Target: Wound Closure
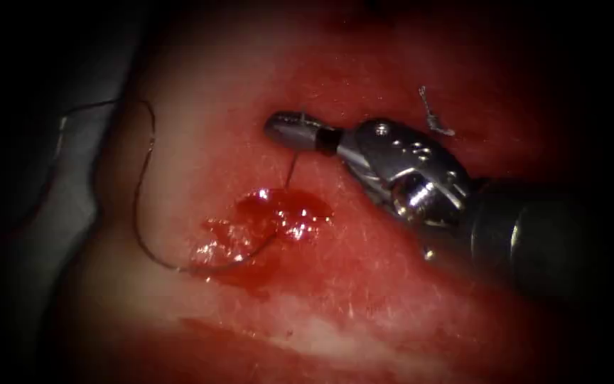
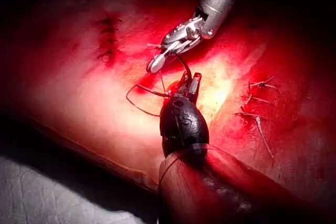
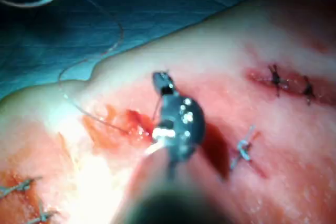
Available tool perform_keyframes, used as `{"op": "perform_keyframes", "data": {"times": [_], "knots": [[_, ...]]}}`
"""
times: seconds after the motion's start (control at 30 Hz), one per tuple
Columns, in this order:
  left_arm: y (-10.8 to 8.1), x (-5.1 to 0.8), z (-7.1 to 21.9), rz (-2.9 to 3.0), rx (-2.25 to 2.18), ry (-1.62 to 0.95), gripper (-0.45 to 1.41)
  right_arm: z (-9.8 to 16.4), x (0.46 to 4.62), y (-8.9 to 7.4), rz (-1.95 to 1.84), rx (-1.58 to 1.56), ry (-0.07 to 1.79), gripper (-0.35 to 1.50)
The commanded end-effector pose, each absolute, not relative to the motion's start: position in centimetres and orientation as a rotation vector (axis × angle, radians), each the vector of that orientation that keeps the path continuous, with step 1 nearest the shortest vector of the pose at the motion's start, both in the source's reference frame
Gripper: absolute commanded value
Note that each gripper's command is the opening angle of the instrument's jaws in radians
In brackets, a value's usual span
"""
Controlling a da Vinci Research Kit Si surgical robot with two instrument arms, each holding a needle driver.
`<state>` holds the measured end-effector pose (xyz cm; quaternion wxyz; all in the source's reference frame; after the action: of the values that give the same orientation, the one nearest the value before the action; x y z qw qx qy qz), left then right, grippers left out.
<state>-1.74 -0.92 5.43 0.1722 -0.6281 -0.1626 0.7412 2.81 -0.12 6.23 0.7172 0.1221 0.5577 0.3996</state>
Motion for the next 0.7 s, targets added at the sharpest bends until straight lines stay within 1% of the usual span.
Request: {"op": "perform_keyframes", "data": {"times": [0.03, 0.1, 0.13, 0.17, 0.2, 0.23, 0.3, 0.4, 0.7], "knots": [[-0.93, -1.80, 5.49, 2.102, -1.787, -0.465, -0.45, 6.29, 2.88, -0.13, 0.879, 0.279, 1.238, -0.35], [-0.94, -1.81, 5.50, 2.103, -1.787, -0.463, -0.45, 6.29, 2.88, -0.13, 0.866, 0.300, 1.249, -0.35], [-0.95, -1.81, 5.50, 2.104, -1.787, -0.462, -0.45, 6.29, 2.88, -0.12, 0.858, 0.311, 1.254, -0.06], [-0.96, -1.82, 5.51, 2.105, -1.787, -0.460, -0.45, 6.28, 2.87, -0.12, 0.857, 0.316, 1.255, 0.31], [-0.98, -1.82, 5.53, 2.107, -1.787, -0.458, -0.45, 6.26, 2.86, -0.10, 0.858, 0.318, 1.255, 0.74], [-1.01, -1.83, 5.55, 2.113, -1.786, -0.456, -0.45, 6.24, 2.85, -0.10, 0.859, 0.320, 1.256, 0.96], [-1.05, -1.86, 5.60, 2.110, -1.790, -0.442, -0.45, 6.19, 2.83, -0.07, 0.861, 0.327, 1.256, 1.26], [-1.16, -1.92, 5.71, 2.078, -1.789, -0.433, -0.45, 6.08, 2.78, -0.06, 0.874, 0.326, 1.256, 1.47], [-1.74, -2.26, 6.20, 2.034, -1.702, -0.354, -0.45, 5.57, 2.43, -0.24, 0.840, 0.341, 1.282, 1.47]]}}
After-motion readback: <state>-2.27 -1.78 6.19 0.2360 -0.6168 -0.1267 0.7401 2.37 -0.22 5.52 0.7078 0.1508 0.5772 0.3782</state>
